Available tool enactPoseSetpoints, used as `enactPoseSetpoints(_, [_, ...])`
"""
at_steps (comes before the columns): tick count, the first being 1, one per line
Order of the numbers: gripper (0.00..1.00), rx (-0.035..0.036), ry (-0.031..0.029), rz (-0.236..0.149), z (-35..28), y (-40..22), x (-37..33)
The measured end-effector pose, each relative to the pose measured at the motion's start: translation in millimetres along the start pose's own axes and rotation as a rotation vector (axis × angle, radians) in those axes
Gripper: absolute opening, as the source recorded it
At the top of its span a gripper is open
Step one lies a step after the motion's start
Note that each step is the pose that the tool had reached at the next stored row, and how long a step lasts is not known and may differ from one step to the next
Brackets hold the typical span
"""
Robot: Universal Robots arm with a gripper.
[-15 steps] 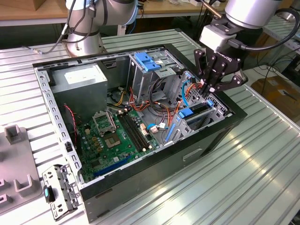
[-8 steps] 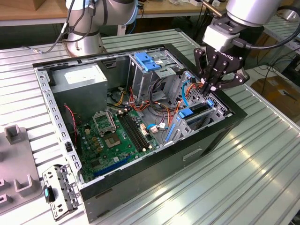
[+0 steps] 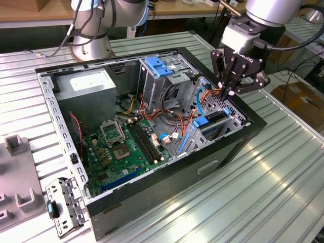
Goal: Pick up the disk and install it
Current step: 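Insert the first disk wire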
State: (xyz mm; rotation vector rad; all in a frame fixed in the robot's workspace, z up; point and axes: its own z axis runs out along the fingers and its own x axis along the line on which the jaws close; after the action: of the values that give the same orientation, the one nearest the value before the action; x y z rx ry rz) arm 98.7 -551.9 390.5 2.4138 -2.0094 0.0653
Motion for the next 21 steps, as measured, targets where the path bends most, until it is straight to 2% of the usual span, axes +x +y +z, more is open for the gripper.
enactPoseSetpoints(11, [0.18, 0.0006, -0.0003, -0.019, 0.7, -16.5, -6.1])
enactPoseSetpoints(15, [0.18, 0.001, -0.0005, -0.033, 1.4, -26.5, -7.0])
enactPoseSetpoints(21, [0.18, 0.0015, -0.0011, -0.047, 1.9, -38.0, -6.6])
